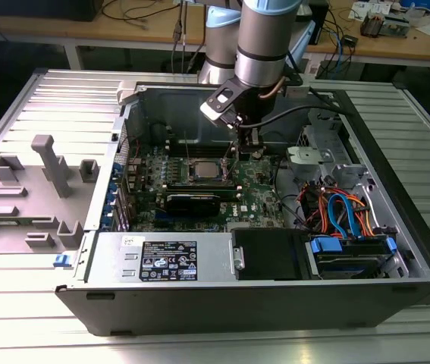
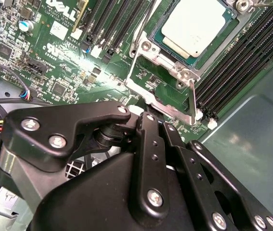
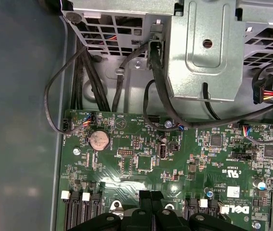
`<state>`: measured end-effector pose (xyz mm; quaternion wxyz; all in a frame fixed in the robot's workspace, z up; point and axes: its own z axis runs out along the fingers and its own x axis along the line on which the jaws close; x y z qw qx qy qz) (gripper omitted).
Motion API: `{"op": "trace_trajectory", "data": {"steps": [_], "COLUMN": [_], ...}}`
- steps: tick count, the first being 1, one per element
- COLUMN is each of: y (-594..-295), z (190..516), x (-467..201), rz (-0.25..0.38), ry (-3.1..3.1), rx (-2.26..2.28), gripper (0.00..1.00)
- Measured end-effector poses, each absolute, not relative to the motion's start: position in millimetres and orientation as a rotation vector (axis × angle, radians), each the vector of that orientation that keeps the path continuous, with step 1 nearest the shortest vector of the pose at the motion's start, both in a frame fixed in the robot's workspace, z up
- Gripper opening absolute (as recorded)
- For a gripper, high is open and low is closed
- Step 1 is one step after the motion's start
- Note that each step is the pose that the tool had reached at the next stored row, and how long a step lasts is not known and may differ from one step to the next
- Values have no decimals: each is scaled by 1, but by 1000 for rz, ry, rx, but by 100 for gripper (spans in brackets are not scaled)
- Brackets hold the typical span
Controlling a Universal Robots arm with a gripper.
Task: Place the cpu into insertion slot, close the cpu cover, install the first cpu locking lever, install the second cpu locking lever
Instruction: 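Close the cpu cover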
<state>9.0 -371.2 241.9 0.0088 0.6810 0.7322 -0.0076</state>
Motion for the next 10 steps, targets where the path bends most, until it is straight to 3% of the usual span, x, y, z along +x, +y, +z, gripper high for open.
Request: {"op": "trace_trajectory", "data": {"steps": [10], "y": [-371], "z": [242], "x": [7], "rz": [-24], "ry": [2287], "rx": [2128], "gripper": [11]}}
